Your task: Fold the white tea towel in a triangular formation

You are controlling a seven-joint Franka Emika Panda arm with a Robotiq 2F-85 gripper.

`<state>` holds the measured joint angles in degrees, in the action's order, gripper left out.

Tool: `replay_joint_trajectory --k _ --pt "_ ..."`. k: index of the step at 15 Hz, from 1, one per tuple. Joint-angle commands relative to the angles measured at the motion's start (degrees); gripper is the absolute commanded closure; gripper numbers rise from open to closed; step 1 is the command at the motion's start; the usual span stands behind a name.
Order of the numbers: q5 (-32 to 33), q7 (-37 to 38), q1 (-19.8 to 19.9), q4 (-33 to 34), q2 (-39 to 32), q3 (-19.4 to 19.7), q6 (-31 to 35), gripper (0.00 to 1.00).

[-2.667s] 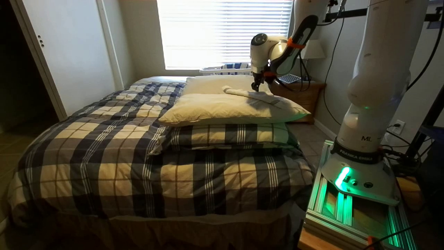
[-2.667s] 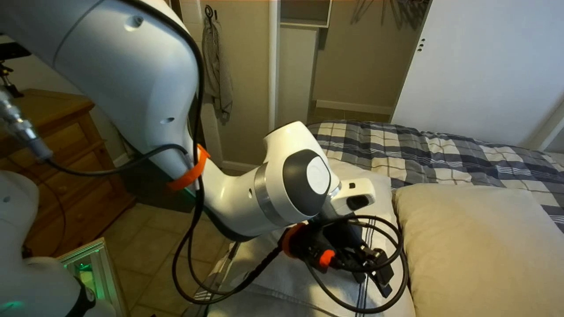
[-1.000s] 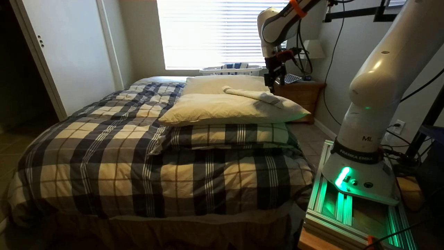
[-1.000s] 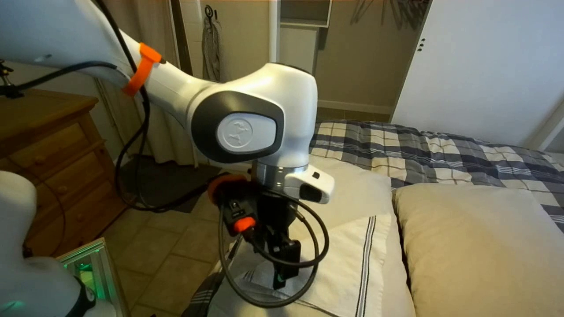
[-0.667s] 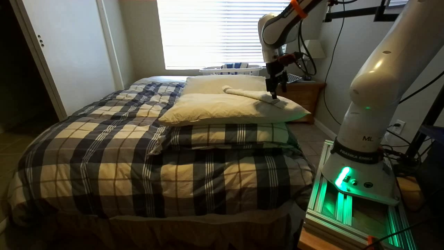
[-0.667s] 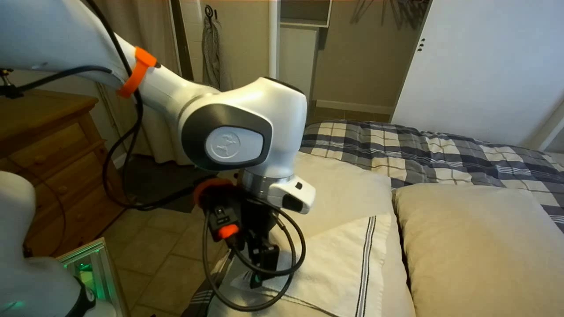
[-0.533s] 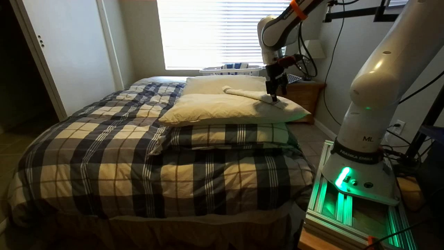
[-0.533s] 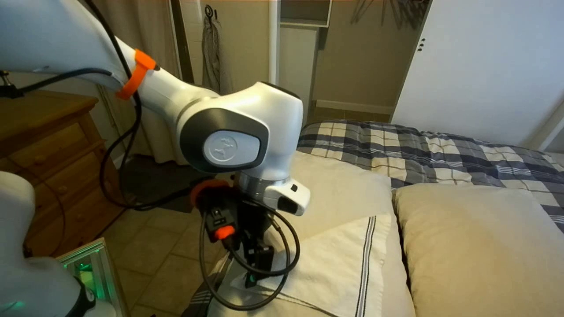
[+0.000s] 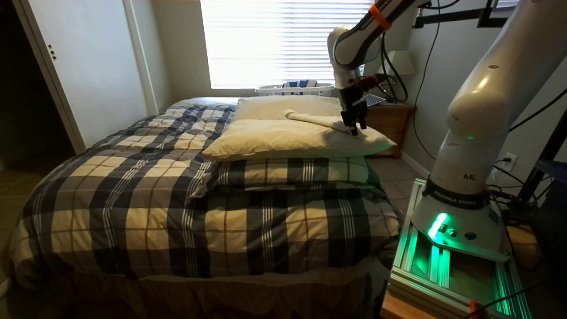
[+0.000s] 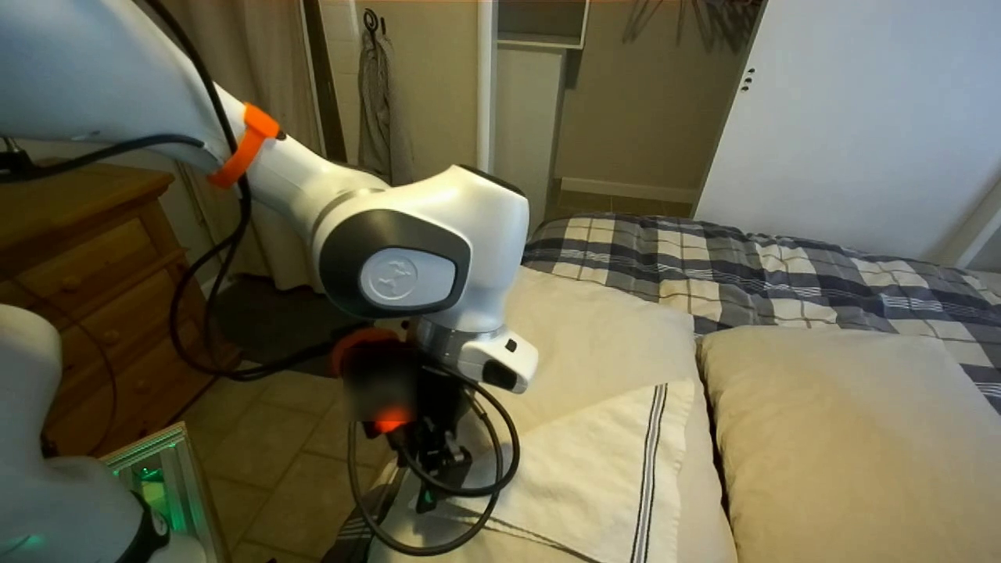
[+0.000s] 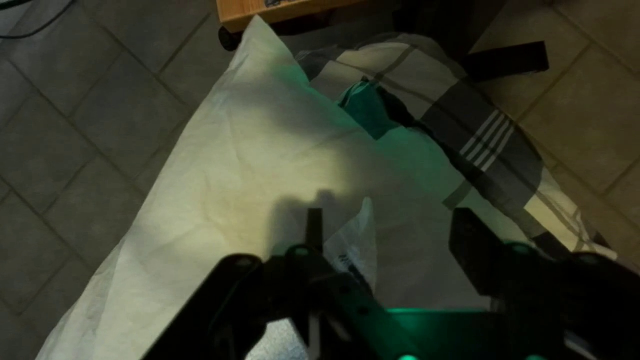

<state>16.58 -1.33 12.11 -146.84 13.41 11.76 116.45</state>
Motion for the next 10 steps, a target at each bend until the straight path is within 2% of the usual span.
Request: replay_joint_trajectory --k 1,2,3,4,5,6,10 --pt "0.43 0.24 -0.01 -0.64 -0.97 -0.58 1.58 0.13" --pt "0.82 0.40 0.01 -0.80 -1.17 -0.70 2.17 0.22" --pt "1.20 0.65 0.05 -0.83 -1.46 -0.82 2.61 0.39" --pt "1.56 0.70 0.08 -0.93 -1.64 -0.90 3.29 0.50" --pt "2.03 0.90 0.14 -0.95 -1.91 -1.01 3.90 0.51" --pt "2.19 0.90 0.14 -0.92 -2.17 -1.07 4.32 0.57" --pt "4.14 1.44 0.31 -0.42 -3.12 -1.36 3.59 0.87"
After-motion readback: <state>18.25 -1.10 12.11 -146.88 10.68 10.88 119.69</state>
